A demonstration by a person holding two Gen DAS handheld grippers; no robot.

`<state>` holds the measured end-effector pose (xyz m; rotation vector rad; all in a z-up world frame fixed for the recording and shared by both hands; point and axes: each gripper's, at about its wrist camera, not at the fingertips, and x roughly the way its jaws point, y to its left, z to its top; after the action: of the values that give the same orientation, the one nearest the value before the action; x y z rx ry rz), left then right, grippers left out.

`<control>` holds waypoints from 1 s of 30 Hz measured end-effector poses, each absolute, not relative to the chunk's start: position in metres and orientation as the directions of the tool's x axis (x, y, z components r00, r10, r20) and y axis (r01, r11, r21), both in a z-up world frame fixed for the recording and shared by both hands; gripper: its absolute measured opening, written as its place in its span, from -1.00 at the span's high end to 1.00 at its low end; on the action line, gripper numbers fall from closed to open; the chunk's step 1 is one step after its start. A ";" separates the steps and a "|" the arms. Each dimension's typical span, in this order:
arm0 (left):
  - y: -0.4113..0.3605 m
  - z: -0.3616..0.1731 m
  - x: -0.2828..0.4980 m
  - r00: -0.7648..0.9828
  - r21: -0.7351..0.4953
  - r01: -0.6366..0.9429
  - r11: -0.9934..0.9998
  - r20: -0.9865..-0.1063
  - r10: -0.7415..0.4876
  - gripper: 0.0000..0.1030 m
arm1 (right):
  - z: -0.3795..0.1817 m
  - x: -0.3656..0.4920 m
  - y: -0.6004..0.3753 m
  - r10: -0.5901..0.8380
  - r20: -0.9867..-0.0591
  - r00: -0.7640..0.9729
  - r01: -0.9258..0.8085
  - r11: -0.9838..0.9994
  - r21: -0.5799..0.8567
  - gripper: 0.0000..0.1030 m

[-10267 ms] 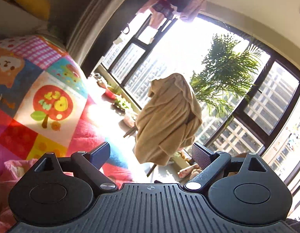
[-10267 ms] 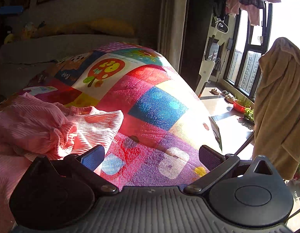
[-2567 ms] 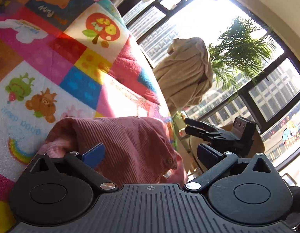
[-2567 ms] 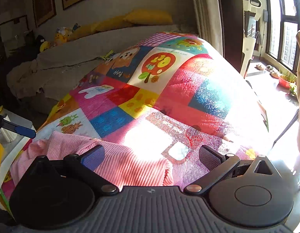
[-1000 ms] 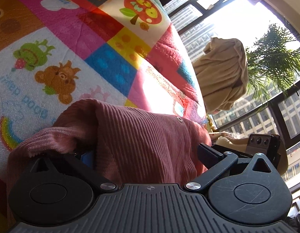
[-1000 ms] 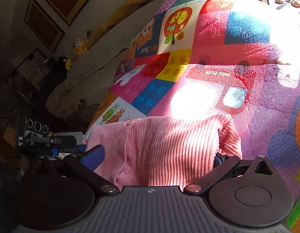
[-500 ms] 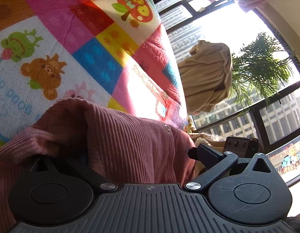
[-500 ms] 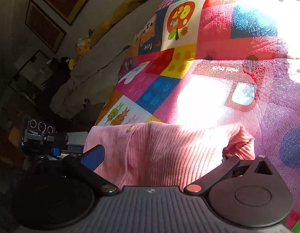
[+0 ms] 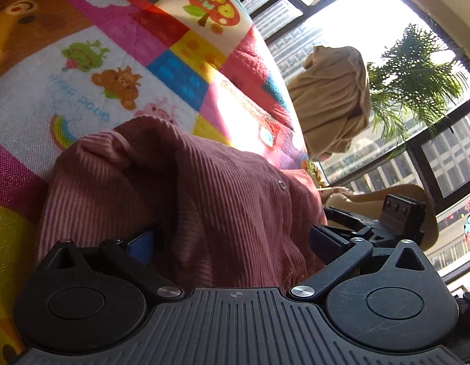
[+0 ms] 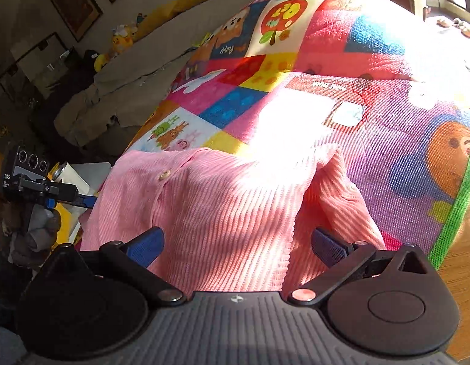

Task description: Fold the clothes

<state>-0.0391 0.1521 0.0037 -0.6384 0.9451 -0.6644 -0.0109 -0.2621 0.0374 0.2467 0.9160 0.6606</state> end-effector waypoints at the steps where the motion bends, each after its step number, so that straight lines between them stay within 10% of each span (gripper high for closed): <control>1: 0.152 0.003 -0.035 0.428 -0.749 0.221 0.624 -0.500 -0.752 -1.00 | 0.038 -0.005 -0.266 0.652 -0.631 0.421 -0.409 0.757 0.509 -1.00; 7: 0.137 0.003 0.010 0.419 -0.774 0.179 0.607 -0.499 -0.759 -1.00 | 0.018 0.051 -0.277 0.767 -0.579 0.277 -0.267 0.640 0.720 -1.00; 15: 0.138 0.024 0.077 0.491 -0.741 0.196 0.642 -0.493 -0.718 -1.00 | 0.054 0.133 -0.243 0.765 -0.530 0.367 -0.379 0.643 0.666 -1.00; 22: 0.162 0.059 0.078 0.623 -0.492 0.219 0.842 -0.594 -0.509 -1.00 | 0.078 0.144 -0.217 0.423 -0.620 0.661 -0.390 0.899 0.199 -1.00; 30: 0.133 0.057 0.093 0.606 -0.507 0.353 0.787 -0.517 -0.605 -1.00 | 0.045 0.134 -0.172 0.055 -0.596 0.801 -0.282 0.913 -0.294 -1.00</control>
<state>0.0926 0.1334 0.0574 -0.3752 0.7309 -0.5687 0.1345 -0.1722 0.0453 -0.3837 0.6188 0.1856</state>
